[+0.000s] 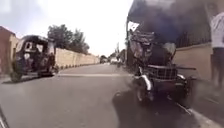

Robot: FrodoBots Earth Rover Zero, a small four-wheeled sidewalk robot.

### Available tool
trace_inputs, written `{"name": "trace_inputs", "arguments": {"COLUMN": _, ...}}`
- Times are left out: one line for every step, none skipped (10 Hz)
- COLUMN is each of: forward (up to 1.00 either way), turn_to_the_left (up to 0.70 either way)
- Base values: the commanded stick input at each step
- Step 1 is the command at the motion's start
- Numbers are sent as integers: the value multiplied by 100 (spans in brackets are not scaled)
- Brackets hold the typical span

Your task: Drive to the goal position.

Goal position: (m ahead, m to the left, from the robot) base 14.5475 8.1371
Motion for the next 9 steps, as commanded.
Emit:
{"name": "trace_inputs", "arguments": {"forward": 70, "turn_to_the_left": 1}}
{"name": "trace_inputs", "arguments": {"forward": 70, "turn_to_the_left": 1}}
{"name": "trace_inputs", "arguments": {"forward": 70, "turn_to_the_left": 1}}
{"name": "trace_inputs", "arguments": {"forward": 70, "turn_to_the_left": 1}}
{"name": "trace_inputs", "arguments": {"forward": 70, "turn_to_the_left": 1}}
{"name": "trace_inputs", "arguments": {"forward": 70, "turn_to_the_left": 1}}
{"name": "trace_inputs", "arguments": {"forward": 70, "turn_to_the_left": 15}}
{"name": "trace_inputs", "arguments": {"forward": 70, "turn_to_the_left": 18}}
{"name": "trace_inputs", "arguments": {"forward": 70, "turn_to_the_left": 1}}
